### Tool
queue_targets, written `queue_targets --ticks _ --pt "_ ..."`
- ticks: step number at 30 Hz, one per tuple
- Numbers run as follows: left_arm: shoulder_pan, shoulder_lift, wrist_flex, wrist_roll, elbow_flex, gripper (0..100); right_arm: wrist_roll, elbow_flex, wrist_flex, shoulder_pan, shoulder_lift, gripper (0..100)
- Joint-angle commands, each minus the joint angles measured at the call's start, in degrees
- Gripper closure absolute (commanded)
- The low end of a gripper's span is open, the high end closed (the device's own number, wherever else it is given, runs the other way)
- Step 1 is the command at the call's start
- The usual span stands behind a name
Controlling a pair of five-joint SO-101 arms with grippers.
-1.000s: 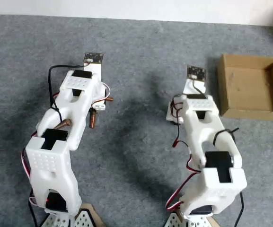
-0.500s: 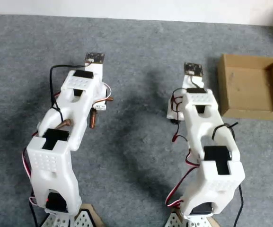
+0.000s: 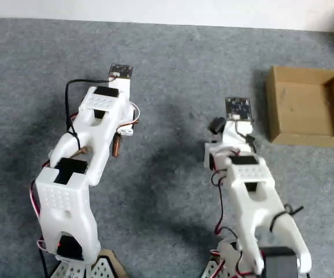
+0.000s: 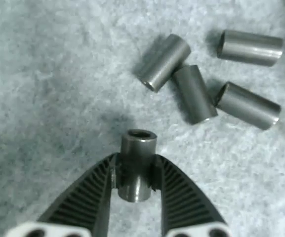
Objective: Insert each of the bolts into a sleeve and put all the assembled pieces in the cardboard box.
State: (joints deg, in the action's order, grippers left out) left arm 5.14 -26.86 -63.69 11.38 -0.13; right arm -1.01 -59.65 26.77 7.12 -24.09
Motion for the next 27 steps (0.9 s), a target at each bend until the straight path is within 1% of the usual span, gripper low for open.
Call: queue_targets --ticks 1,3,5,9,12,15,19,21,23,27 --pt "2.9 0.4 1.1 4.7 0.2 99 2.2 -0.7 -4.3 0.8 -5.8 99.3" --pt "3.0 0.6 1.3 9.0 0.7 99 2.4 -1.0 -5.8 1.0 -6.7 99.3" --pt "2.9 0.5 3.6 11.3 1.0 99 2.6 -1.1 -6.3 1.6 -6.8 99.3" --pt "3.4 0.7 6.5 11.6 2.4 99 3.4 -2.1 -6.5 2.8 -7.3 99.3" --pt "3.4 0.8 8.1 11.7 3.4 99 7.3 -5.7 -11.1 4.8 -7.4 99.3" --pt "3.3 0.9 8.5 11.8 4.1 99 8.2 -8.8 -15.5 5.6 -8.5 99.3" --pt "3.4 1.0 8.5 11.9 4.2 99 8.3 -13.0 -17.2 5.6 -14.5 99.3" --pt "3.4 1.1 8.4 13.4 4.1 99 8.2 -15.4 -17.2 6.0 -18.7 99.3" --pt "3.3 1.6 8.5 15.0 4.3 99 8.3 -18.1 -17.2 7.5 -23.3 99.3" --pt "3.3 4.3 9.8 14.9 6.5 99 8.3 -23.2 -17.2 9.9 -31.7 99.3"
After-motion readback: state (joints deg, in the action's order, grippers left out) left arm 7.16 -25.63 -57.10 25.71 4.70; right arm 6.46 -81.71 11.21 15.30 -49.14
